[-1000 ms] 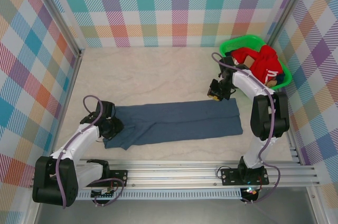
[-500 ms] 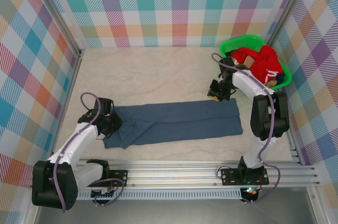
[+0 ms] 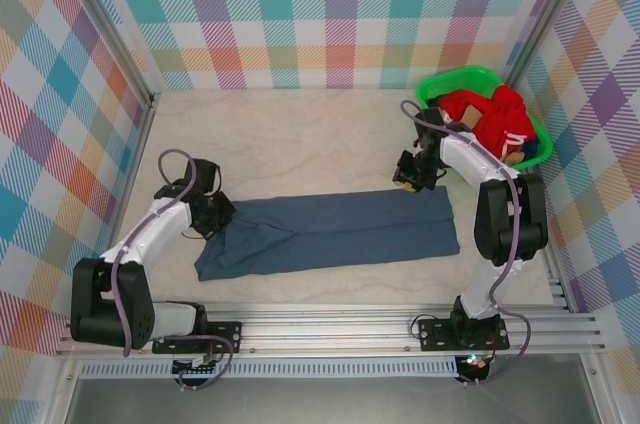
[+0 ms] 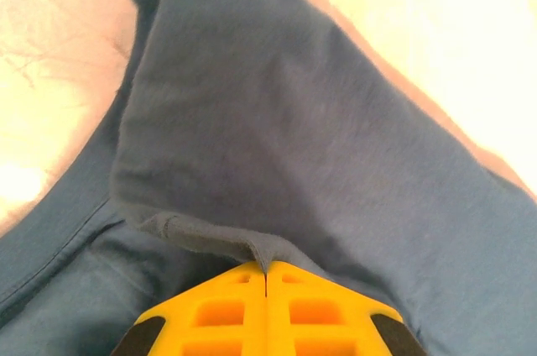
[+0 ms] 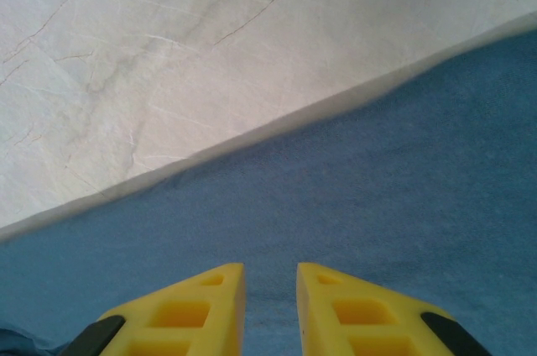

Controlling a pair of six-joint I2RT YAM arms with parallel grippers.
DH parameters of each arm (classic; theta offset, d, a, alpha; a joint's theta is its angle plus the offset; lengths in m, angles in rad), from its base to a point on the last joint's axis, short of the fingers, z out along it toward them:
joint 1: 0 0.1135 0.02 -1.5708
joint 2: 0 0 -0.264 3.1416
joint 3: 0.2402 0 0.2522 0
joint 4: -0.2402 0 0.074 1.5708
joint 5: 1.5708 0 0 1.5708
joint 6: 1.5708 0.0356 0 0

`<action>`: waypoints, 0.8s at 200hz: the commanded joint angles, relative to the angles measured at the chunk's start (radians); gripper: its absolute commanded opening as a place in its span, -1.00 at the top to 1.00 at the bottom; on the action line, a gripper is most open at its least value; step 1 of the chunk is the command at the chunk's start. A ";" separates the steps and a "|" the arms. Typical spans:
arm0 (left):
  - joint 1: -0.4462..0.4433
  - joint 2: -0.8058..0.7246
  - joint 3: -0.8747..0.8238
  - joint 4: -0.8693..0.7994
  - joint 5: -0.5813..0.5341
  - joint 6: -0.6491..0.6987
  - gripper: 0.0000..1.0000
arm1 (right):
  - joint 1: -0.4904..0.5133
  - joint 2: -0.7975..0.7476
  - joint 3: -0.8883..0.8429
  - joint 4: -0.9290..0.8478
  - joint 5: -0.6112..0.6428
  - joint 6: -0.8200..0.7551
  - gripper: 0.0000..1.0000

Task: Fold and stack the t-shirts

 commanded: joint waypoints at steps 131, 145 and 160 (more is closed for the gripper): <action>0.092 0.252 0.173 -0.068 -0.025 0.066 1.00 | 0.007 -0.019 -0.009 -0.007 -0.014 -0.021 0.54; 0.098 0.271 0.185 -0.063 -0.019 0.075 1.00 | 0.007 -0.021 -0.014 -0.005 -0.014 -0.022 0.54; 0.099 0.289 0.207 -0.083 -0.030 0.086 0.59 | 0.008 -0.022 -0.017 -0.007 -0.016 -0.024 0.54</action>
